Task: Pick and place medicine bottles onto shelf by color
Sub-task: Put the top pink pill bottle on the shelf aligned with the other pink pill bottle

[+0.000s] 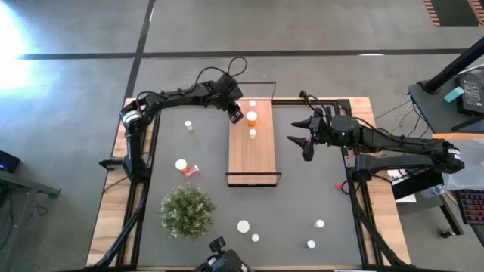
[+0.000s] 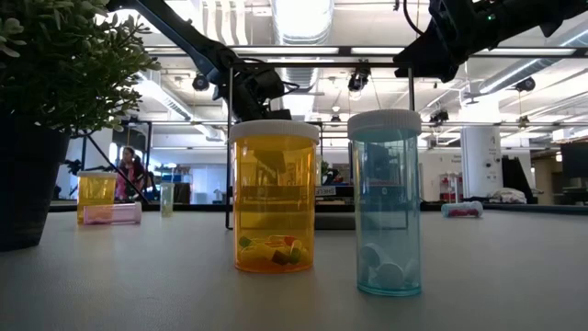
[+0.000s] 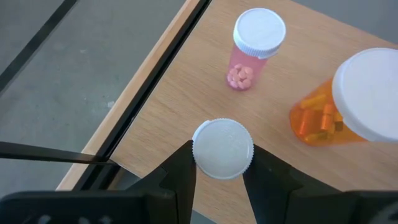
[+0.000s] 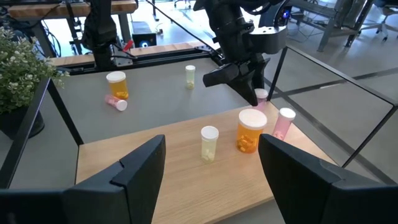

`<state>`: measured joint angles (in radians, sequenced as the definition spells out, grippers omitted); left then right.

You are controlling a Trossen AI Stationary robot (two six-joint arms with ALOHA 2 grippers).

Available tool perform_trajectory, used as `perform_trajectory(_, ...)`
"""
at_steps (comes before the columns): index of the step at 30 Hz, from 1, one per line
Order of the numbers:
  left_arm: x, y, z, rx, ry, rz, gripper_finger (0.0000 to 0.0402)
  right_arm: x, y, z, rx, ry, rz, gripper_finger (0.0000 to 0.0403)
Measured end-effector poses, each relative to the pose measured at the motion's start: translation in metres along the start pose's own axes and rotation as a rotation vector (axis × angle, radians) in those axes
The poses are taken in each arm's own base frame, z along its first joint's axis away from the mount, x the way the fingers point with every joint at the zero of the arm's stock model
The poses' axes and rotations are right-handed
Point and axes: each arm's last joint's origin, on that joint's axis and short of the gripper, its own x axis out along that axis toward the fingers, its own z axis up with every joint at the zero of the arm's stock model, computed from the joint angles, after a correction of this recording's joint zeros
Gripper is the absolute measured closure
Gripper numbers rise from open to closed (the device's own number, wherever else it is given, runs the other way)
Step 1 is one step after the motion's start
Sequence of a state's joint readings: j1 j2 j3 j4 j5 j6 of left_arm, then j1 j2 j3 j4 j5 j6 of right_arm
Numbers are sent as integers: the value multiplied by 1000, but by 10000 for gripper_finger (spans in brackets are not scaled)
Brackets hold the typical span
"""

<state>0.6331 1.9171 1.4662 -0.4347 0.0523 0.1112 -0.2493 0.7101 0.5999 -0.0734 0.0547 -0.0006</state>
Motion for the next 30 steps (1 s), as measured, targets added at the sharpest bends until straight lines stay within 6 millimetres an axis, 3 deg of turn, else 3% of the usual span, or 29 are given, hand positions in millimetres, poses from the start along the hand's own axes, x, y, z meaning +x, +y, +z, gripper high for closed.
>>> perform_trajectory(30,2,0,-3,0,8,-2,298,0,0,0,0,0,0,154)
